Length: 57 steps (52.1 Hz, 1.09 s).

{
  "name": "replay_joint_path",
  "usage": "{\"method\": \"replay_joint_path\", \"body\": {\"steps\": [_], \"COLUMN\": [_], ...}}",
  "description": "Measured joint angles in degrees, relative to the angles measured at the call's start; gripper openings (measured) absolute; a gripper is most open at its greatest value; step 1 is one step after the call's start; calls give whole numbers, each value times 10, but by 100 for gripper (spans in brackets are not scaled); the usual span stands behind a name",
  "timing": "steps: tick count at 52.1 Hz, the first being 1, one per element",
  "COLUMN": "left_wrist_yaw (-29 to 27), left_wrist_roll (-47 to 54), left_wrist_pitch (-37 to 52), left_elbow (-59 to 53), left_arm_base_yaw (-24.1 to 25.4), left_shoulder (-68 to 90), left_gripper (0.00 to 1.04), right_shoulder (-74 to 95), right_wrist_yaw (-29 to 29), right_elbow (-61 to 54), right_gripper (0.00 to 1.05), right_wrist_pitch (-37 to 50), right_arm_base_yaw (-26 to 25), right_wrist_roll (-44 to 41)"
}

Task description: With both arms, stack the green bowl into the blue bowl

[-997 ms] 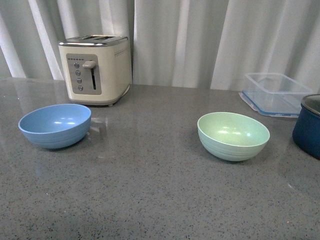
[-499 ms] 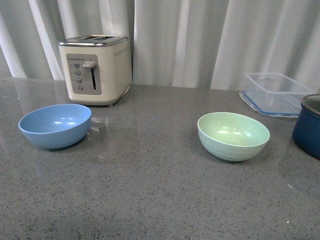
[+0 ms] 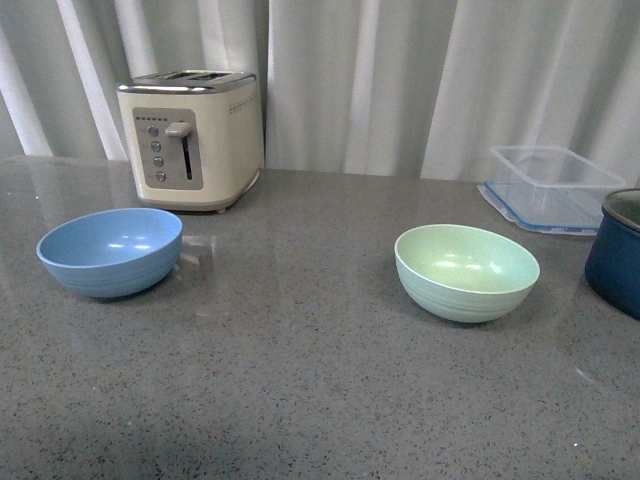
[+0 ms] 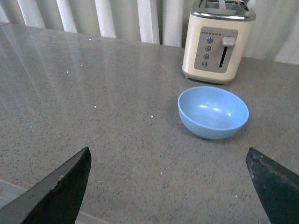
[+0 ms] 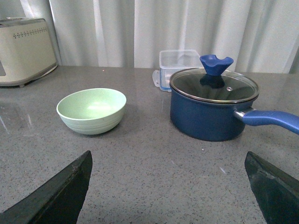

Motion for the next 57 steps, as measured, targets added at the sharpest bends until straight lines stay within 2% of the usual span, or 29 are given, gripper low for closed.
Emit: {"method": "replay_joint_path", "body": {"steps": [9,14,31,57], "left_wrist_yaw": [57,64,132,116], "left_wrist_roll": [-80,-123,-212,-238], "left_wrist_pitch": [-19,-42,-122,-179], "left_elbow": [171,249,407,560], "left_arm_base_yaw": [35,45,55,23], "left_shoulder": [191,290,508,717], "left_gripper": [98,98,98,98], "right_shoulder": [0,0,0,0], "right_wrist_yaw": [0,0,0,0], "right_elbow": [0,0,0,0], "right_gripper": [95,95,95,95], "right_wrist_pitch": [0,0,0,0], "right_arm_base_yaw": [0,0,0,0], "right_wrist_roll": [0,0,0,0]}}
